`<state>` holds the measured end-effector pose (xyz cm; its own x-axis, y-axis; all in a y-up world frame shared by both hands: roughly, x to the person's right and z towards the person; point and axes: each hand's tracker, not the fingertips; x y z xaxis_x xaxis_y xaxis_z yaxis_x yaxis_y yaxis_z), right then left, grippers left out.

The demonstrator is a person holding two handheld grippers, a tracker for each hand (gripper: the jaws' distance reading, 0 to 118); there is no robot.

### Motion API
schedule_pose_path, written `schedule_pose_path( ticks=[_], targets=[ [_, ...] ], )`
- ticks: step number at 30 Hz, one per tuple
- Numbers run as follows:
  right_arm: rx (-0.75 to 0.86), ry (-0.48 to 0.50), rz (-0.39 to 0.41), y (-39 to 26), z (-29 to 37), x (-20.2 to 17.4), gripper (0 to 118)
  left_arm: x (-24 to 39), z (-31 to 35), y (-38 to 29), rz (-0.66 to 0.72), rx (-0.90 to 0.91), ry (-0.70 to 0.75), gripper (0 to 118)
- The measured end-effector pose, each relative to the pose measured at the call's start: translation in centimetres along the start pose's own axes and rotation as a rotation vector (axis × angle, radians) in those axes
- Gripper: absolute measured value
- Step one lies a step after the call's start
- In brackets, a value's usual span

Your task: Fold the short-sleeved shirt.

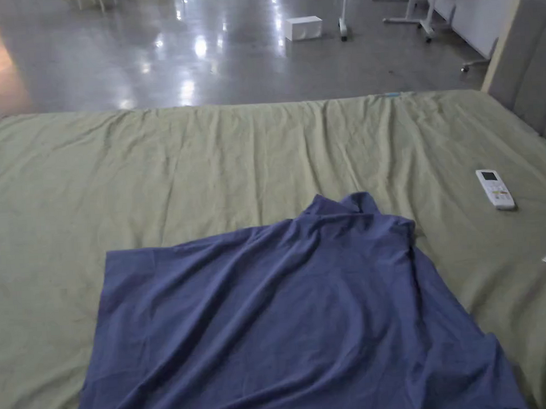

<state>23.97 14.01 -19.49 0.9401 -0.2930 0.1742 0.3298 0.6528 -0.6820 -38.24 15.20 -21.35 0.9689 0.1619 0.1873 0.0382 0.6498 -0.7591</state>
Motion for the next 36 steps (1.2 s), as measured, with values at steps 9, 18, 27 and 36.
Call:
schedule_pose_path(
  ticks=[9,18,27,36],
  targets=[
    [0.118,0.03,0.034,10.4,-2.7,-1.2,3,-0.8,-0.2,6.6,0.034,0.096,0.016,9],
    [-0.043,-0.035,0.149,21.5,-15.8,-7.8,3,-4.5,-10.9,14.0,0.164,-0.017,0.11,9],
    [0.015,-0.064,0.2,18.4,-18.5,-7.5,77,-6.4,-11.5,13.2,0.178,0.079,0.186,99],
    [0.466,0.086,0.364,12.0,1.8,-8.8,76,1.0,9.3,8.6,-0.029,0.663,0.245,98]
  ],
)
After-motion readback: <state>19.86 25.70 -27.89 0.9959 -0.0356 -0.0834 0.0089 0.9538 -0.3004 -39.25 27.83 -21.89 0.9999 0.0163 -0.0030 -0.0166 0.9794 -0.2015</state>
